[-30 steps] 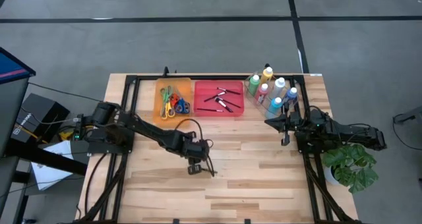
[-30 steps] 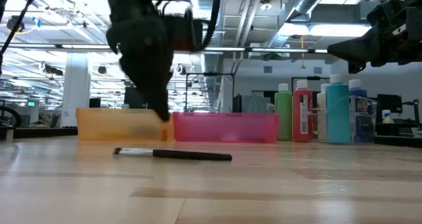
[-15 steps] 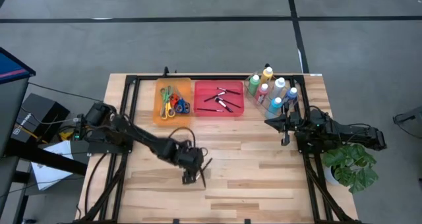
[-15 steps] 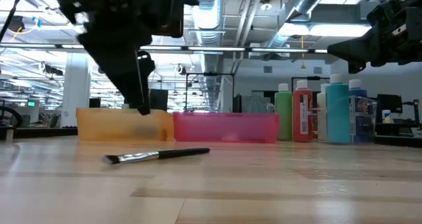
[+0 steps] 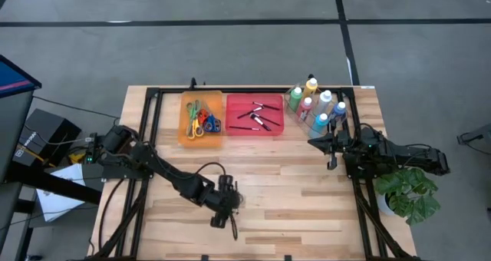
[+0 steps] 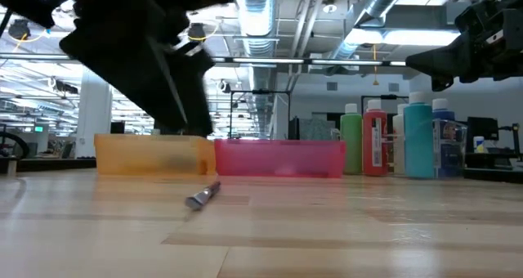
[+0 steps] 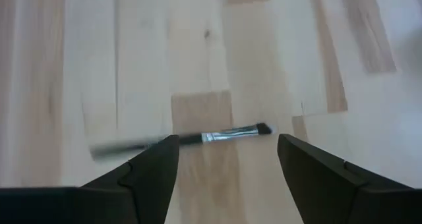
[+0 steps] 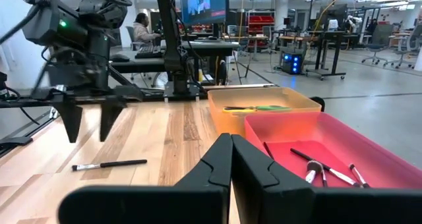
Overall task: Pick & Place Paint Supplies
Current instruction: Put the black paintbrush into the pink bin
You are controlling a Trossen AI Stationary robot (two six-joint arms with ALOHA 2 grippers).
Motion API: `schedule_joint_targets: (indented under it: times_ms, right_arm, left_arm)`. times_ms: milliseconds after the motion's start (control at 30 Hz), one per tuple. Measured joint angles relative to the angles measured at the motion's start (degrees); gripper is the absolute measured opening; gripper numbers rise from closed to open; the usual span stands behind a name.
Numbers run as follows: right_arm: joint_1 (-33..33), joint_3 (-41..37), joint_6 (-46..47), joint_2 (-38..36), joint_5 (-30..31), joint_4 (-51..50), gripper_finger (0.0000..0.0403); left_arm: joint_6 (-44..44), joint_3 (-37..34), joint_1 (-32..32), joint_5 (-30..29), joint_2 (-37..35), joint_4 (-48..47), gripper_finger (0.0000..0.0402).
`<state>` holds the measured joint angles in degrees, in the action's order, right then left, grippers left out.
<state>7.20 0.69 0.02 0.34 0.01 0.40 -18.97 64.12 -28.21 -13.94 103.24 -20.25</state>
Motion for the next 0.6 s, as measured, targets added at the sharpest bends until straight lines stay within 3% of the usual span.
schedule_joint_targets:
  times_ms: [133, 233, 400, 600]
  right_arm:
    - [0.0, 0.0, 0.0, 0.0, 0.0, 0.0, 0.0000]
    - [0.0, 0.0, 0.0, 0.0, 0.0, 0.0, 0.0000]
    - [0.0, 0.0, 0.0, 0.0, 0.0, 0.0, 0.0000]
    - [0.0, 0.0, 0.0, 0.0, 0.0, 0.0, 0.0000]
  left_arm:
    - [16.6, 0.0, 0.4, -0.1, 0.0, 4.4, 0.0249]
    - [24.6, 0.0, 1.9, 4.6, 0.0, 7.6, 0.0250]
    - [28.8, 0.1, 6.0, 17.0, 2.4, 11.3, 0.0246]
    - [33.6, 0.2, 7.6, 21.2, 8.1, 15.6, 0.0243]
